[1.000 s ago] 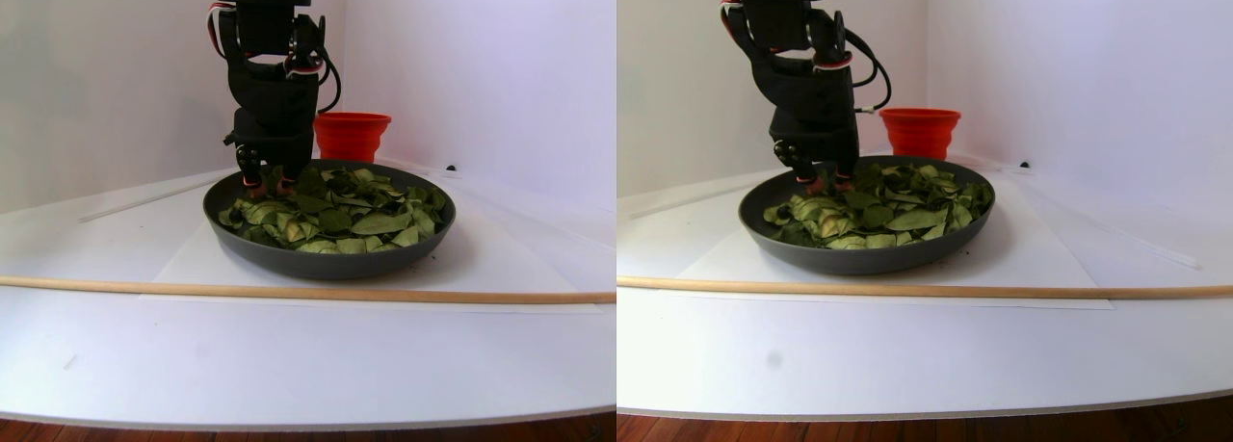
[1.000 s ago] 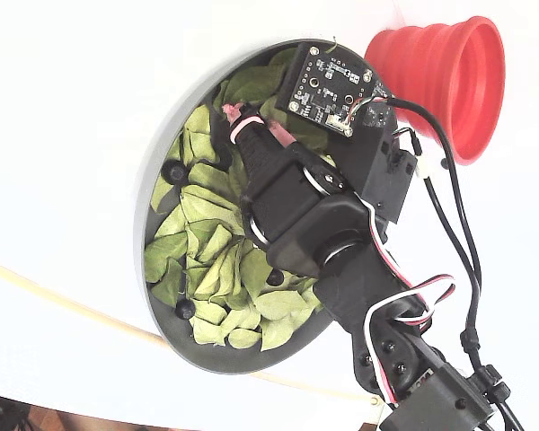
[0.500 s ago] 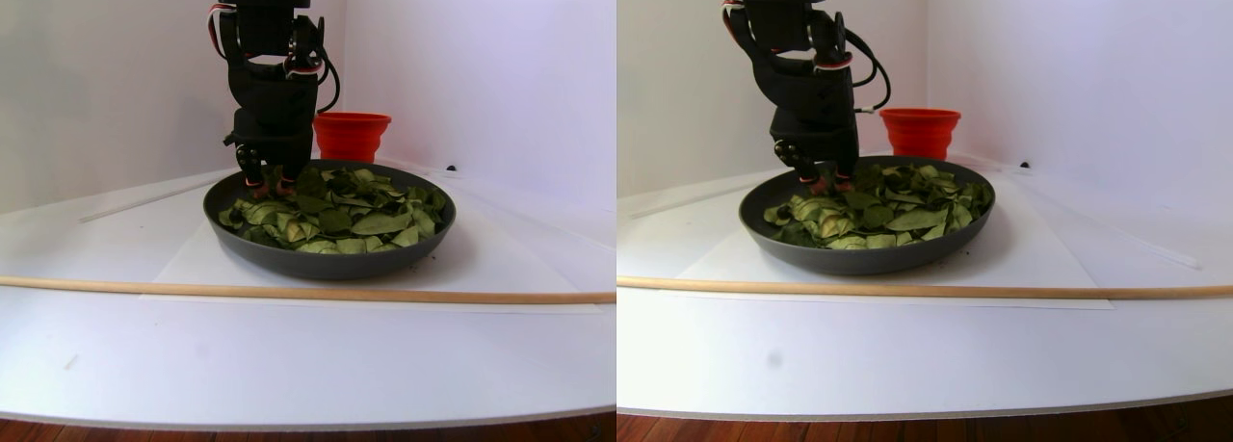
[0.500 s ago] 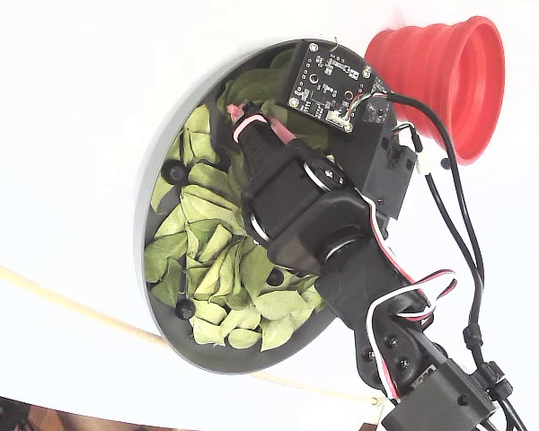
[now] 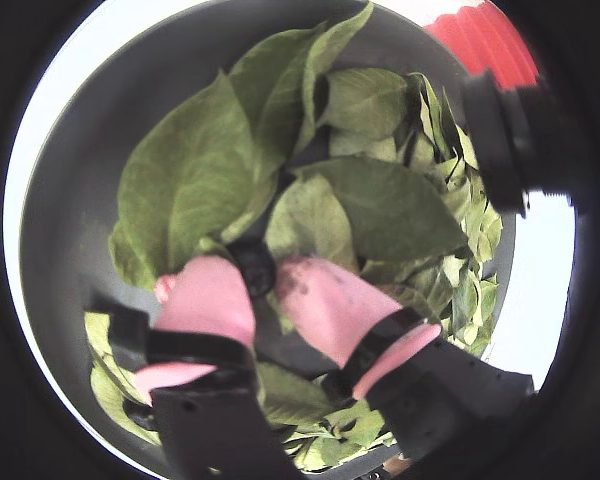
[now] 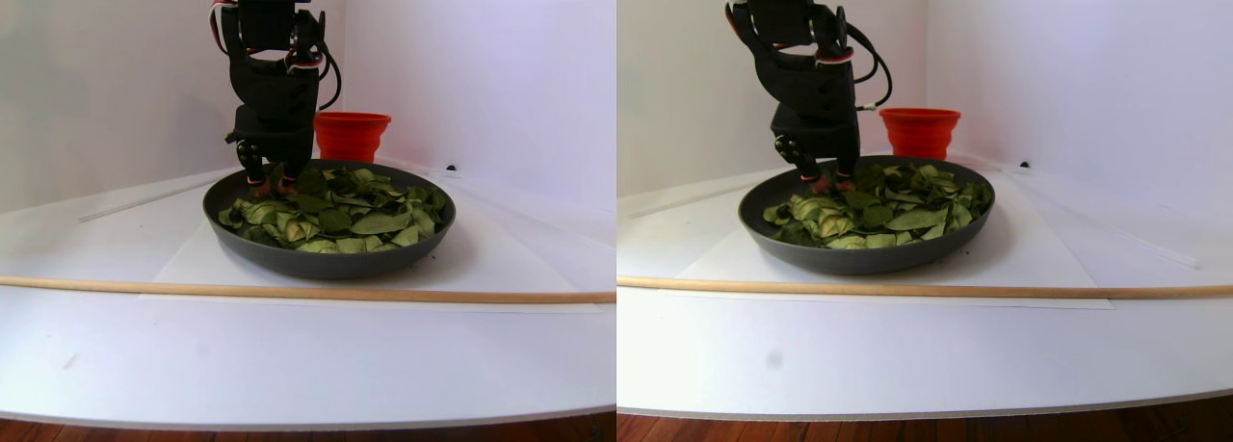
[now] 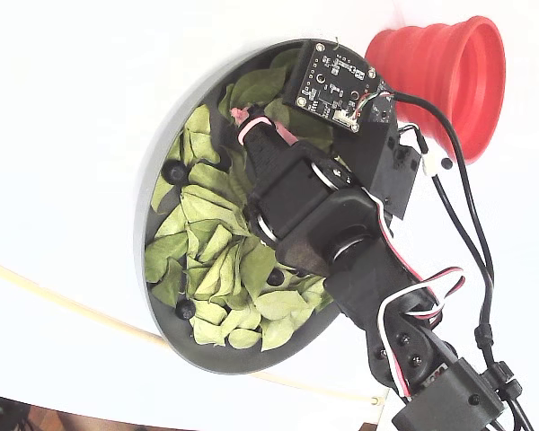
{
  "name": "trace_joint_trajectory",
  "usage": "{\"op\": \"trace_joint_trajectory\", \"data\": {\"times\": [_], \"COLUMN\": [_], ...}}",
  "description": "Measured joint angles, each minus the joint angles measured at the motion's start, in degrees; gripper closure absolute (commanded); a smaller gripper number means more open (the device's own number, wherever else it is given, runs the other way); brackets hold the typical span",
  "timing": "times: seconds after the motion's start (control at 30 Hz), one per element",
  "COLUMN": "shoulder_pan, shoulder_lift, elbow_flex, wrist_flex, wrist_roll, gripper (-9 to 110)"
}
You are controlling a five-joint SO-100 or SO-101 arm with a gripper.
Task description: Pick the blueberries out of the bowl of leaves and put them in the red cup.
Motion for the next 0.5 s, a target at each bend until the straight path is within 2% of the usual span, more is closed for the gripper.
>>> {"op": "trace_joint_trajectory", "data": {"times": [0.5], "shoulder_pan": [0.26], "shoulder_lift": [4.66], "elbow_flex": [1.85], "wrist_flex": [1.32], "wrist_roll": [-0.09], "gripper": [93]}}
